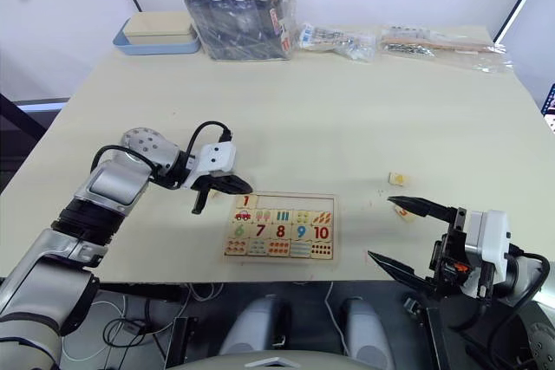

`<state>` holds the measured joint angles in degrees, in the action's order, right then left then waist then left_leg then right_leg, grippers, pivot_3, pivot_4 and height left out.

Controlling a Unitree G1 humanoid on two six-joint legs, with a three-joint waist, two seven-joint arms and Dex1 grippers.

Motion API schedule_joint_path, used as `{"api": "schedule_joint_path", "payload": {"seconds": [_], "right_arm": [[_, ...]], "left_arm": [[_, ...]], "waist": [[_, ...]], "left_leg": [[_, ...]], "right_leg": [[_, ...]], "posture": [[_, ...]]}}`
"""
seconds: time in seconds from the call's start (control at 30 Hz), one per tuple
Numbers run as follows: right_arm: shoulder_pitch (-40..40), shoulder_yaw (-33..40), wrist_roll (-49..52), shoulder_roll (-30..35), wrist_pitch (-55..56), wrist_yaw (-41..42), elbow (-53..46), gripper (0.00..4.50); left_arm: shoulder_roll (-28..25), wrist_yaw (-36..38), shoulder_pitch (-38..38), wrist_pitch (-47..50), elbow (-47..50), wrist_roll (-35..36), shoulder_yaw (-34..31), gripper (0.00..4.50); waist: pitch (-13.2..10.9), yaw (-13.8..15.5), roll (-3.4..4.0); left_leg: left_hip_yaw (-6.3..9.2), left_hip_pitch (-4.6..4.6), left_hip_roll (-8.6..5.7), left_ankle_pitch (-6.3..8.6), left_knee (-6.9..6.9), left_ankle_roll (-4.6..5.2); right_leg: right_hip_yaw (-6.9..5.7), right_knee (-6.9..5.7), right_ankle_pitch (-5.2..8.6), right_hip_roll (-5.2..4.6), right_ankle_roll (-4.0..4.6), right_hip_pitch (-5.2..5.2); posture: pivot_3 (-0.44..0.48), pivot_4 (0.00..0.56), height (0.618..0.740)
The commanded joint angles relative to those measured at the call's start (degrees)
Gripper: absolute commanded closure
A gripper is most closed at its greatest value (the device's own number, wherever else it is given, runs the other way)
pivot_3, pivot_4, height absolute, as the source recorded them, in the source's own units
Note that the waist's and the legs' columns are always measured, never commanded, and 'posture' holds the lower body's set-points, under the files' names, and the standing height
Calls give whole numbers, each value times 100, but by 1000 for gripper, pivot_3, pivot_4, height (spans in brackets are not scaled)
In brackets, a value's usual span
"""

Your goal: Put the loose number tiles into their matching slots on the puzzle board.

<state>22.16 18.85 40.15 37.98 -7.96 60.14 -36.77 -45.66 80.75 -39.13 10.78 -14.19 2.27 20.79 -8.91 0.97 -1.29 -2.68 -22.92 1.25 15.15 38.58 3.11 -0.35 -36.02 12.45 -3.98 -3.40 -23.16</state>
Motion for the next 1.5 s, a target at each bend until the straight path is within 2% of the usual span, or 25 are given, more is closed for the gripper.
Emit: {"api": "schedule_joint_path", "payload": {"seconds": [0.03,0.57,0.73,0.9,1.07,1.2,1.33,1.5], "right_arm": [[-21,62,118,66,-21,-40,-230,0],[-57,83,209,152,-110,-100,-281,0],[-95,76,197,144,-110,-77,-242,0],[-84,76,202,118,-106,-58,-223,0],[-154,-4,129,-61,4,-133,-50,0],[-265,-151,-179,-319,105,-434,88,0],[-376,-258,-452,-353,52,-599,311,0],[-432,-240,-341,-337,166,-282,756,0]], "left_arm": [[-23,-39,44,-86,130,-19,-156,4488],[-62,4,185,-112,227,-24,-153,4488],[-49,-193,217,59,309,76,-372,4488],[-55,-505,311,889,613,648,-1074,4488],[-74,-1010,933,1509,1399,1206,-1902,4488],[239,-2026,1644,2348,2218,1756,-2891,4488],[747,-2900,2346,2724,2911,2262,-3720,4488],[1235,-3576,3528,2930,3753,2722,-4502,4488]], "waist": [[0,-1,0],[1,-4,0],[1,-6,0],[1,-7,0],[1,-15,0],[1,-19,-1],[3,-4,-1],[5,-17,-2]], "left_leg": [[0,0,0,0,0,0],[-1,1,0,0,0,0],[0,1,1,0,0,0],[2,0,6,0,0,0],[1,1,6,0,-1,0],[2,3,15,0,-1,0],[2,5,12,0,-1,-1],[1,9,13,0,-3,-2]], "right_leg": [[0,0,0,0,0,0],[0,0,0,0,0,0],[0,0,0,0,0,0],[-1,0,0,0,0,0],[0,-1,0,-2,0,0],[0,-3,0,-4,0,0],[0,-8,0,-9,0,0],[4,-7,-1,-10,2,1]], "posture": [[0,150,740],[0,150,740],[0,150,740],[0,150,740],[0,150,740],[0,150,740],[0,150,740],[0,150,740]]}}
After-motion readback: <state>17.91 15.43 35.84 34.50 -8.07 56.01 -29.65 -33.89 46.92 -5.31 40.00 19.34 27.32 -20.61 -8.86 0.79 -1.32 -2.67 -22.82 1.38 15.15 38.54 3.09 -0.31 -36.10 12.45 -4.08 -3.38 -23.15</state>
